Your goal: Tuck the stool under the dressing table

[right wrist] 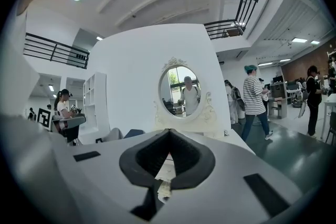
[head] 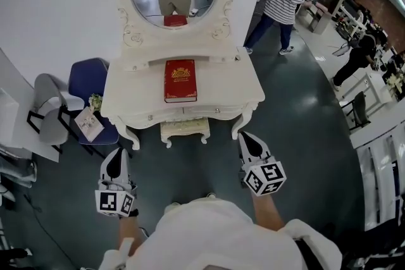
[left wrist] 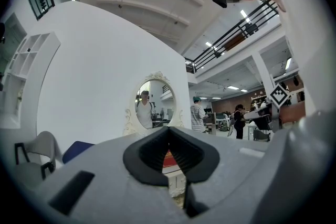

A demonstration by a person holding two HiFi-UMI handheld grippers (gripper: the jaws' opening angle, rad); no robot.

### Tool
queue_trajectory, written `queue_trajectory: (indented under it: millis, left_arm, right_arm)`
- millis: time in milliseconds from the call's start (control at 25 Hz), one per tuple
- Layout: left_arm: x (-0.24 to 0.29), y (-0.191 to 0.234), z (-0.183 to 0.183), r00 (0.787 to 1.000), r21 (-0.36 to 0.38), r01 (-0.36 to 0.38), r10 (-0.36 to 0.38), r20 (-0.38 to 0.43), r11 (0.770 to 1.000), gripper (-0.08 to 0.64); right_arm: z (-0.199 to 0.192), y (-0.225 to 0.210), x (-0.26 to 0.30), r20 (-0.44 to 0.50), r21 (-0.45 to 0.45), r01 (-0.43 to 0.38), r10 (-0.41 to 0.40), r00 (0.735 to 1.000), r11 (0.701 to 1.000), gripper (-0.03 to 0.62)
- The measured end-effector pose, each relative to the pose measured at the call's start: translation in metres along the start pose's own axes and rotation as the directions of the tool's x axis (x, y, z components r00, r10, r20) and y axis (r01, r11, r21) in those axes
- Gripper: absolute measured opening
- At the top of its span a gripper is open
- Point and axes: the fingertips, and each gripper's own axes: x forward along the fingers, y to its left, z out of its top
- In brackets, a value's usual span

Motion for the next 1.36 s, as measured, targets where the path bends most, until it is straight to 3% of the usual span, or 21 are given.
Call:
queue_trajectory:
  millis: [600,1360]
  left_arm:
    - [0.010,-0.004,-0.002,1.000,-0.009,0.017,-0.017,0.003,1.000,0.015]
    - [0.012,0.012,-0.014,1.000,-0.014,-0.021,0.021,-0.015,1.000,0.015]
  right_arm:
    - [-0.007,0.016,0.011,-0.025,-0.035,-0.055,0.054,0.998,0.998,0.000]
    - [-0.012,0.028,0.040,-0.052,-0.058,-0.110,0.107,0.993,0.992,0.000]
